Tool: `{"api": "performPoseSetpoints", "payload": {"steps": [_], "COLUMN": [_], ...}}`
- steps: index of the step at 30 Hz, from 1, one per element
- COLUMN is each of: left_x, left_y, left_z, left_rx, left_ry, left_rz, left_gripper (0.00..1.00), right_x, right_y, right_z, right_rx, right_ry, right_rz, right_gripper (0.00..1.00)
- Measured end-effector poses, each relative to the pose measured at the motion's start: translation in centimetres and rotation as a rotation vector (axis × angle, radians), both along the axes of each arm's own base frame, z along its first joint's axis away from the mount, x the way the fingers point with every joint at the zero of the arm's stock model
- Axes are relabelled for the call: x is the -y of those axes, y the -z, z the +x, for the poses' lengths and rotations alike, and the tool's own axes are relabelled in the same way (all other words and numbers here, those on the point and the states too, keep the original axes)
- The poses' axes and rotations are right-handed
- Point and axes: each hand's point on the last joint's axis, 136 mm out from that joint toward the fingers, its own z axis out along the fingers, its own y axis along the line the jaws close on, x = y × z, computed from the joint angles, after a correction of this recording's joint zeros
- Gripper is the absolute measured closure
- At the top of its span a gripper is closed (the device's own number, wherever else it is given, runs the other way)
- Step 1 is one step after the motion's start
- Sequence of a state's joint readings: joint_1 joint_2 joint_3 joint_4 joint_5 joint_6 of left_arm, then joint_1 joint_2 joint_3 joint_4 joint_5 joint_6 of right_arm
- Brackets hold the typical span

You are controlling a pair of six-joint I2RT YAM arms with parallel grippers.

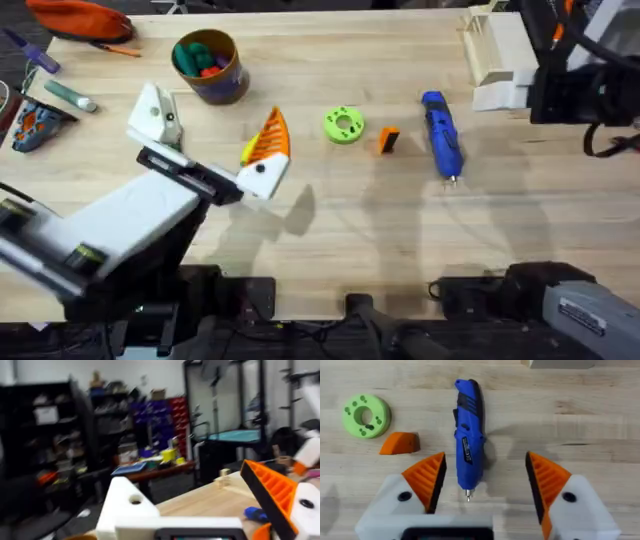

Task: Pick up the gripper from the table and insert it into the empty holder that is missing its gripper. Then pick up a screw, insert it into the mounting hole, and use the screwdriver to tighten it. Finally, clean up the table by picking up the vegetable and placing it into the bucket.

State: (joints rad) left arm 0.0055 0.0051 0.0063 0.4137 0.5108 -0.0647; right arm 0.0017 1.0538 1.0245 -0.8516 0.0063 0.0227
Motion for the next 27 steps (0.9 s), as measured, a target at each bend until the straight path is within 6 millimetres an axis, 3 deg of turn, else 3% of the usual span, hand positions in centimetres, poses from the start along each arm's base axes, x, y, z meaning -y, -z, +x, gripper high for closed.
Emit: {"api": "performPoseSetpoints", "payload": {"steps": [6, 12, 22, 27], "left_x": [2.7, 5.0, 6.3, 7.1], "left_y": [0.5, 3.8, 9.2, 10.6], "left_z": [-1.8, -3.0, -3.8, -5.2], "left_rx": [0.002, -0.169, -0.505, -0.455], "left_ry": [0.179, 0.377, 0.506, 0.567], "left_rz": [0.065, 0.08, 0.006, 0.138], "left_gripper": [0.013, 0.015, 0.013, 0.013], "right_x": [0.0, 0.0, 0.0, 0.0], "right_y": [0.0, 0.0, 0.0, 0.0], "right_z": [0.0, 0.0, 0.0, 0.0], "right_rx": [0.0, 0.0, 0.0, 0.0], "right_ry": [0.0, 0.0, 0.0, 0.0], "right_rz": [0.0, 0.0, 0.0, 0.0], "right_gripper": [0.098, 0.097, 0.098, 0.096]}}
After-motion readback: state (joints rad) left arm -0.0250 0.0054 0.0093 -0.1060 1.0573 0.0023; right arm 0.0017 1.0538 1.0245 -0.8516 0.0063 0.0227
